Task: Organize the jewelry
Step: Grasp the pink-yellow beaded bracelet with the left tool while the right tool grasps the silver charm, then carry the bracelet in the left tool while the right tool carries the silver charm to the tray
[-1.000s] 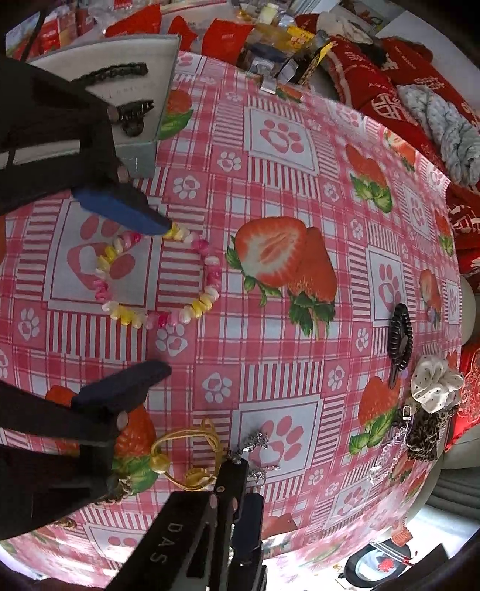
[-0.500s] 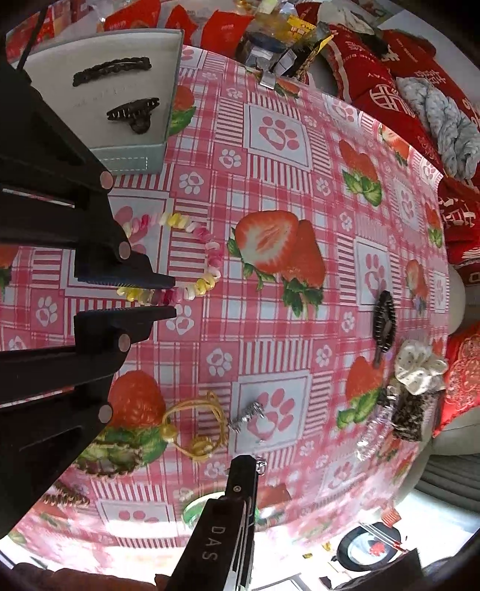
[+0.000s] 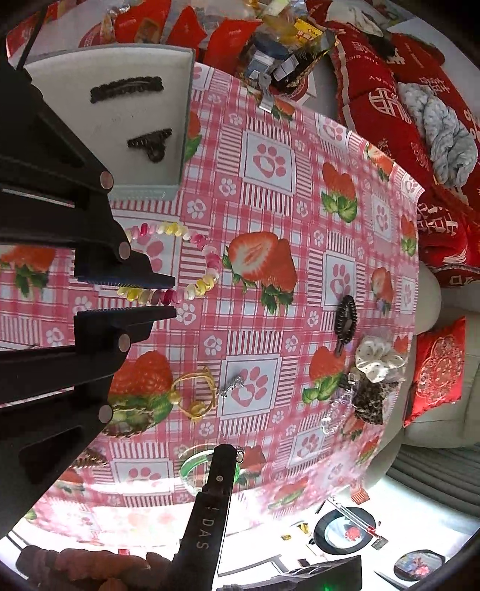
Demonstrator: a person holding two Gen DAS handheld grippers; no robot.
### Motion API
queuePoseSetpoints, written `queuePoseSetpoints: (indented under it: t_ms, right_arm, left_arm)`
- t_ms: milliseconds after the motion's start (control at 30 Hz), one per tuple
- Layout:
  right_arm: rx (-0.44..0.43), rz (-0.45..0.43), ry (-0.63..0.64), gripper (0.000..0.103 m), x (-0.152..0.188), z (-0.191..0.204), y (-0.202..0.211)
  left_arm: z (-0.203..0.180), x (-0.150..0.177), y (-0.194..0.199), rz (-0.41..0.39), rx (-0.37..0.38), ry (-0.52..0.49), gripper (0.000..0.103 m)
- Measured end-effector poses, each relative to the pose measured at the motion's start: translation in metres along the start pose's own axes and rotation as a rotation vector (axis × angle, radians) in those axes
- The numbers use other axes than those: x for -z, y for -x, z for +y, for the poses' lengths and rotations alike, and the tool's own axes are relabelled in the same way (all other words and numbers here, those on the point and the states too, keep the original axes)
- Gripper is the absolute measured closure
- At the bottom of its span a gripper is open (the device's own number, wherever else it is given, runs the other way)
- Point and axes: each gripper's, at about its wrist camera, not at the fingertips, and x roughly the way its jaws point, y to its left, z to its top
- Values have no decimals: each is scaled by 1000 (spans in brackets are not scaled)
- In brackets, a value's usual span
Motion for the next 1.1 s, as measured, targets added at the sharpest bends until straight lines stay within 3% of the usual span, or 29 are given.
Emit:
queuePoseSetpoints:
  t_ms: [233,500,767,1100]
  right_arm:
    - [-41,-13,-1,92,5,12,18]
    - [-90,-14,49,92,9,52,29]
    - [-142,6,140,92,16,117,24]
    - [-216,81,273,92,33,209,-12]
  left_arm:
    - [16,10,31,-38,-4,30,88]
    - [50,27,57,-67,-39,83,88]
    - [104,60,72,-67,-106,164,88]
    - [173,104,68,-32,-194,273,88]
